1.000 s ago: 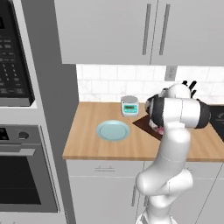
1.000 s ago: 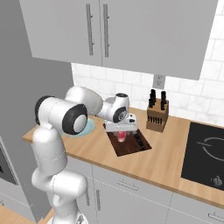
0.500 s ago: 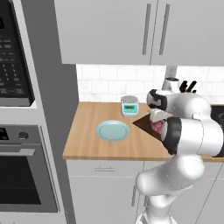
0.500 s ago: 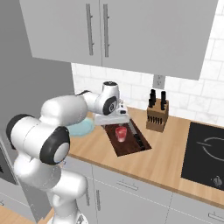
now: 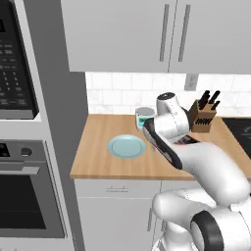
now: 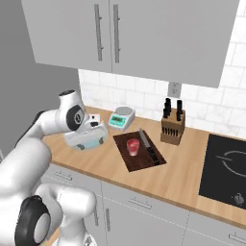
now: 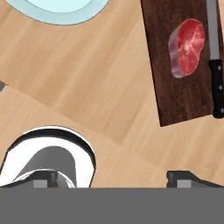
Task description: Pick up the knife from the drawer and place it on the cutting board. Then place the meat from the plate to the cutting board.
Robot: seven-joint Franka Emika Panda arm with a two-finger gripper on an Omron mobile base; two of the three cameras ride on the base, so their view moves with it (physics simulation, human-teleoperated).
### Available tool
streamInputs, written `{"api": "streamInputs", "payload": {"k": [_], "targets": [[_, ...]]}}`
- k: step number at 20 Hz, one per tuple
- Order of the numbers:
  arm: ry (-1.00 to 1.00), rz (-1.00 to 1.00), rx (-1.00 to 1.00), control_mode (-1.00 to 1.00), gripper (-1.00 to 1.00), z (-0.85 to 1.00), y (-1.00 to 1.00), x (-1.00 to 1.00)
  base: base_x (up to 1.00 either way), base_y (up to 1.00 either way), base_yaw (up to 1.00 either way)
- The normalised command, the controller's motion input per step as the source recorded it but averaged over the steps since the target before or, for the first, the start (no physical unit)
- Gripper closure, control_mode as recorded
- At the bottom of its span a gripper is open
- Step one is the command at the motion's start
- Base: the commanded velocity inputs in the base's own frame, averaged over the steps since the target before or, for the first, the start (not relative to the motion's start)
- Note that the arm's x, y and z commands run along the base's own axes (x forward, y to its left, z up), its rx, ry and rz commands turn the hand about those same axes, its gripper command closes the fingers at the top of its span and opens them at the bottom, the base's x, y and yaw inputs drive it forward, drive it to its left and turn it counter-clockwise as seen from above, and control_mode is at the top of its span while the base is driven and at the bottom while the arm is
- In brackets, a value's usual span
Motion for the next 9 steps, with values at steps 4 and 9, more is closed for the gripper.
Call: {"api": "streamInputs", "payload": {"k": [4,9], "targets": [[0.00,0.00,-0.23,-1.00,-1.00,0.59,0.79,-0.94,0.00,0.00,0.00],[0.04,0.03,-0.10,-1.00,-1.00,0.08,0.25,-0.37,0.00,0.00,0.00]]}}
